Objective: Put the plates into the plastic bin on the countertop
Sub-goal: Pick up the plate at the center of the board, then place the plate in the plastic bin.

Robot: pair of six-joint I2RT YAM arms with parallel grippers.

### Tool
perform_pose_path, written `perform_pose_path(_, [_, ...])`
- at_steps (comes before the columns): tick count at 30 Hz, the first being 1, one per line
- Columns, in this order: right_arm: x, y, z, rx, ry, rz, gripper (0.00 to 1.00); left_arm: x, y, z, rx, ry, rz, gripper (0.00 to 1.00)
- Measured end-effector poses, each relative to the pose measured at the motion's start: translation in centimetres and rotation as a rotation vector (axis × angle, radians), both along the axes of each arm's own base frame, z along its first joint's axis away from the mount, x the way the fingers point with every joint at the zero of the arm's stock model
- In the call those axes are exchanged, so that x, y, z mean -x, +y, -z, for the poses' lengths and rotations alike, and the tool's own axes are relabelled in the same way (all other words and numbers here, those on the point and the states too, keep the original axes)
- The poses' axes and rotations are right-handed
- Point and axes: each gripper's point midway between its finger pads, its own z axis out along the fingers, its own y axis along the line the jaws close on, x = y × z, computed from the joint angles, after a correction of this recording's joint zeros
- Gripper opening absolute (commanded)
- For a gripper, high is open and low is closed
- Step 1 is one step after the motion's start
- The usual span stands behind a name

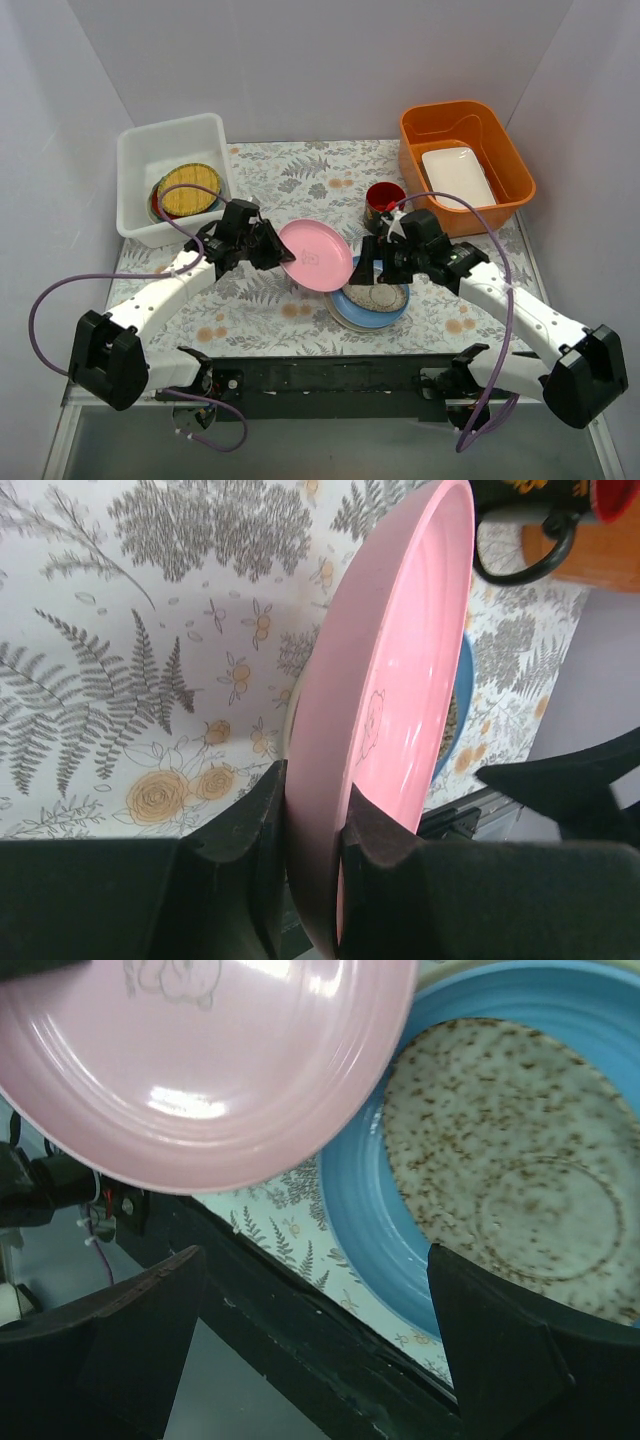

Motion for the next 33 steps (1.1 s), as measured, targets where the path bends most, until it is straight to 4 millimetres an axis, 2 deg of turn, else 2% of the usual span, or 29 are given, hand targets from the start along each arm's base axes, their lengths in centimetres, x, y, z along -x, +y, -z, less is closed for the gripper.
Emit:
perform_pose_path(7, [2.3,4.5,1.0,0.04,0.027,-0.132,0.98,-2.9,3.2,-2.8,0.01,-0.054,-0.054,0.0])
perform_pose_path(13, [3.6,7.3,1.1,0.05,0.024,-0.197,0.98,-4.9,6.5,-4.5,0.009,-0.08,-0.108,0.0])
perform_pose_path(20, [5.1,9.5,2.4,0.086,0.044,-0.265,0.98,-7.7,9.7,-5.8,0.057,-0.083,-0.163,0.0])
perform_pose_path(24, [5.6,10.2,3.2,0.104,0.054,-0.287,0.98,-9.5,12.4,-6.8,0.105,-0.079,-0.215,0.0])
perform_pose_path(28, [5.4,10.9,3.1,0.105,0.049,-0.294,0.98,-11.4,15.4,-8.3,0.136,-0.102,-0.277,0.0])
perform_pose_path(33, [4.7,12.0,2.5,0.097,0.034,-0.297,0.98,-12.5,18.7,-9.4,0.167,-0.123,-0.347,0.0])
